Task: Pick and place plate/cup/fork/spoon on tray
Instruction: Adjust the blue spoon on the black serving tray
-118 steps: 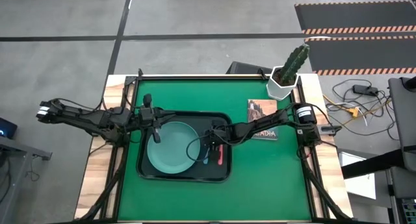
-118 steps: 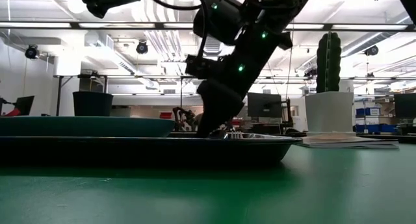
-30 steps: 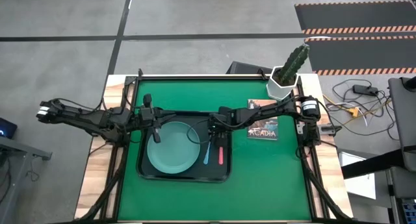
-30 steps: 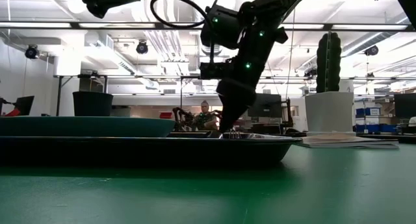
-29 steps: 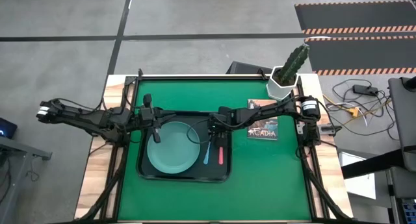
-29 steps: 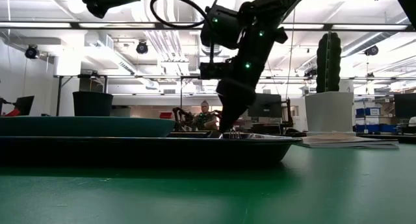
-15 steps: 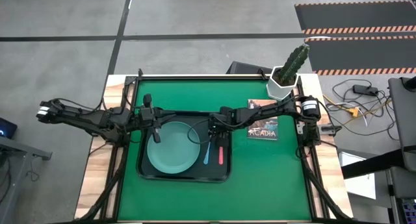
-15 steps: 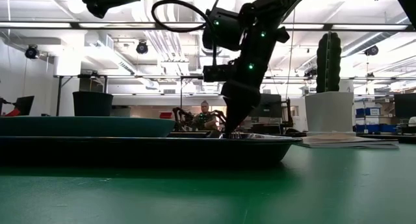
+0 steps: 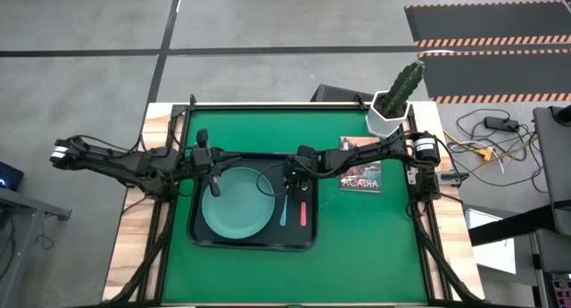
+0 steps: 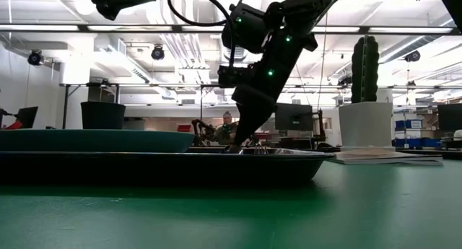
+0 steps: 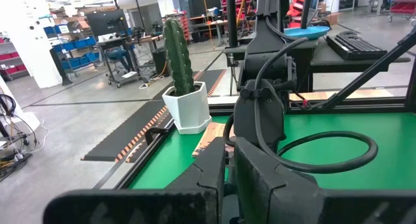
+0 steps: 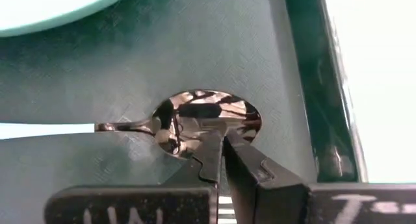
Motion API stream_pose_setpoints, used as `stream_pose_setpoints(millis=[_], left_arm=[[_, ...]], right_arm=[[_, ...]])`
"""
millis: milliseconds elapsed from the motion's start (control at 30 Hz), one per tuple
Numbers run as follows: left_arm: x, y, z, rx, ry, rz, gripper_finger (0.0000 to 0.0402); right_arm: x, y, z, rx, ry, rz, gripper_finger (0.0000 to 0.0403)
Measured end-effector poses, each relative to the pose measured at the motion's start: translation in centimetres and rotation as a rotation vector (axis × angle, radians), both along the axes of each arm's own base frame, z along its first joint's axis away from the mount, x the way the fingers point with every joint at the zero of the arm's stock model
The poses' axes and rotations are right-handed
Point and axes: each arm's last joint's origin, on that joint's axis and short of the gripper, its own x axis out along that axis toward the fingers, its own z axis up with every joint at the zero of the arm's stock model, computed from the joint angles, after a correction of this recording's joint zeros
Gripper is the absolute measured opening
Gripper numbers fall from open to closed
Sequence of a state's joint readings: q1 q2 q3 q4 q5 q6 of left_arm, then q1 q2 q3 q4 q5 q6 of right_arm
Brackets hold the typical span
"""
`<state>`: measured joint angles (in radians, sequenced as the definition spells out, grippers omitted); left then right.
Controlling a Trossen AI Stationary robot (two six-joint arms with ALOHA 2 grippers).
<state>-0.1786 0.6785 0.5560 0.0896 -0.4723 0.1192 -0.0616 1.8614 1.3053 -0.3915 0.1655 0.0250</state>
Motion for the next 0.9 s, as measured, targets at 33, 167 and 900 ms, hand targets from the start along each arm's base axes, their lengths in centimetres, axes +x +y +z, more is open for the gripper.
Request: stream_pose_setpoints(millis=[33,167,900], left_arm=[[0.0,0.0,0.0,0.0,0.0,0.0,0.0017],[0.0,0.0,0.0,0.0,0.0,0.0,0.0017],[0.0,0.0,0.0,0.0,0.0,0.0,0.0017]], right_arm=[[0.04,0.0,0.1,0.0,0.001,0.0,0.0009],[-0.08,0.01,0.51,0.004,0.044,-0.001,0.0009],[-0.42,-0.03,-0.2,-0.011,0.046,-0.017,0.0009]])
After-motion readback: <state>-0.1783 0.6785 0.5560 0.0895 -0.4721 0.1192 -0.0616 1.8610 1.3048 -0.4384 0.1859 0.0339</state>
